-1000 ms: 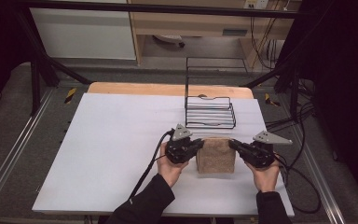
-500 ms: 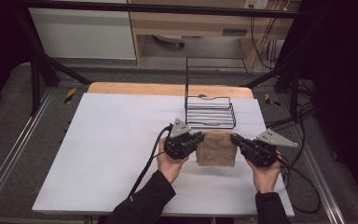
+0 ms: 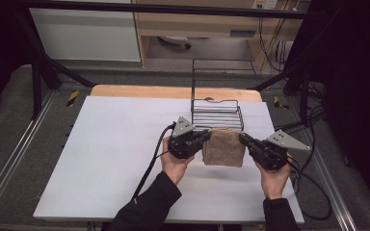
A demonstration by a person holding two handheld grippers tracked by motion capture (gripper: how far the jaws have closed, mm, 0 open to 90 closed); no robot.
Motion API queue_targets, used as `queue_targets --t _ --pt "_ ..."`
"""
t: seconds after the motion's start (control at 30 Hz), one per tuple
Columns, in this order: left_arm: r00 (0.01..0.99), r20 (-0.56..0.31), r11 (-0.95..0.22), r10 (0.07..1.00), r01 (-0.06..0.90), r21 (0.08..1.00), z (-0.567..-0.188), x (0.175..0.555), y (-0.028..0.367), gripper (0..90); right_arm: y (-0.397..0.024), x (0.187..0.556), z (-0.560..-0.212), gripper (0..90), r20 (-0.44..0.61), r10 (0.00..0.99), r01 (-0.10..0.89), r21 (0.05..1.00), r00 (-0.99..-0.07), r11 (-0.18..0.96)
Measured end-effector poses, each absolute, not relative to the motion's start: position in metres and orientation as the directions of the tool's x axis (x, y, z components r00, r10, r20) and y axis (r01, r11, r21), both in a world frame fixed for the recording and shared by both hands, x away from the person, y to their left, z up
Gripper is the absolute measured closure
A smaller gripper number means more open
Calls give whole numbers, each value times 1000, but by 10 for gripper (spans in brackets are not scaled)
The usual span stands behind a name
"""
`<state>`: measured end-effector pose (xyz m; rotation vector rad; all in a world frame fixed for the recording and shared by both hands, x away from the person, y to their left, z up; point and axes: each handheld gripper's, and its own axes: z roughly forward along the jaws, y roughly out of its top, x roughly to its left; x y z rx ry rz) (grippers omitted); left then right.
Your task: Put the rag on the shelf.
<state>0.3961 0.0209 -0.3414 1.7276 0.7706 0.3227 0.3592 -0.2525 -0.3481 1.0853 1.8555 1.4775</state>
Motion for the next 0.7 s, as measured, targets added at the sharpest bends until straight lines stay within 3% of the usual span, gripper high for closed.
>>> queue_targets --t 0.7 --pt "733 -158 -59 661 261 964 -307 412 35 843 -235 371 -315 863 48 852 158 987 -521 41"
